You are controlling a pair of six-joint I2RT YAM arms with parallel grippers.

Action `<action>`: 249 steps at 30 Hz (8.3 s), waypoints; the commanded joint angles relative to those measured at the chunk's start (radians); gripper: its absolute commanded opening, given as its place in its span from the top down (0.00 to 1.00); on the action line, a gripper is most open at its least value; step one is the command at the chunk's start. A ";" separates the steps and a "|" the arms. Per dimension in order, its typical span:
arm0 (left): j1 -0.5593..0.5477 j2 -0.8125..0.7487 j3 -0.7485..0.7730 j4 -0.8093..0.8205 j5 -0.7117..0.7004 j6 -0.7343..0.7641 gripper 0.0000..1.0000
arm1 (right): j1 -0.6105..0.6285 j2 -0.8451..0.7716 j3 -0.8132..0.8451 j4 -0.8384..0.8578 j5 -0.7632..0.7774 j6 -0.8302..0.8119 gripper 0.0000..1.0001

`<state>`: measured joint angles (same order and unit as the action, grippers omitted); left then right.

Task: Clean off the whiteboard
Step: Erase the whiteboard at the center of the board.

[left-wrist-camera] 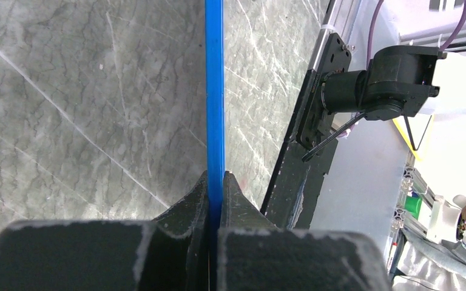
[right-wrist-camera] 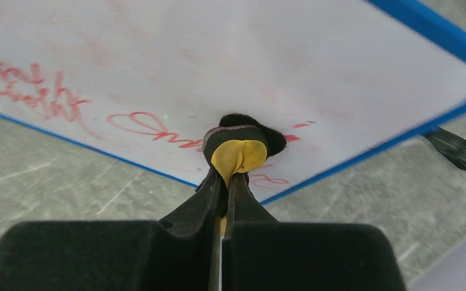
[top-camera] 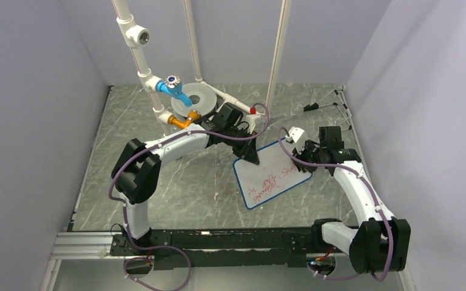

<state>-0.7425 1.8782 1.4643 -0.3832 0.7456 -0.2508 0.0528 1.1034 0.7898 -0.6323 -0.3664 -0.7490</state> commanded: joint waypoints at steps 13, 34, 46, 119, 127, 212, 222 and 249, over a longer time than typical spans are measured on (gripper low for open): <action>0.005 -0.091 0.001 0.021 0.078 0.057 1.00 | -0.084 -0.047 0.046 0.134 0.058 0.154 1.00; 0.002 -0.109 -0.012 0.030 0.078 0.059 1.00 | -0.042 -0.060 0.049 0.226 0.140 0.240 1.00; 0.001 -0.111 -0.005 0.030 0.074 0.059 1.00 | 0.005 -0.025 0.031 -0.032 -0.156 -0.029 1.00; 0.007 -0.110 0.028 0.015 0.070 0.071 1.00 | 0.100 0.054 -0.002 0.072 0.117 0.070 1.00; 0.008 -0.105 0.028 0.021 0.074 0.068 1.00 | 0.001 0.001 -0.015 0.141 0.176 0.134 1.00; -0.001 0.010 0.072 -0.037 0.105 -0.097 1.00 | 0.900 -0.038 0.009 0.124 0.333 -0.232 1.00; -0.002 0.028 0.111 -0.072 0.098 -0.078 1.00 | 1.012 0.033 -0.068 -0.077 0.295 -0.334 1.00; -0.002 0.045 0.124 -0.093 0.095 -0.059 1.00 | 0.995 0.092 0.011 -0.131 0.325 -0.260 1.00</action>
<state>-0.7315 1.9312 1.5517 -0.4675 0.7834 -0.2813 1.0332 1.1706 0.8047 -0.6567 0.0292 -0.9436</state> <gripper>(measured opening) 0.054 0.029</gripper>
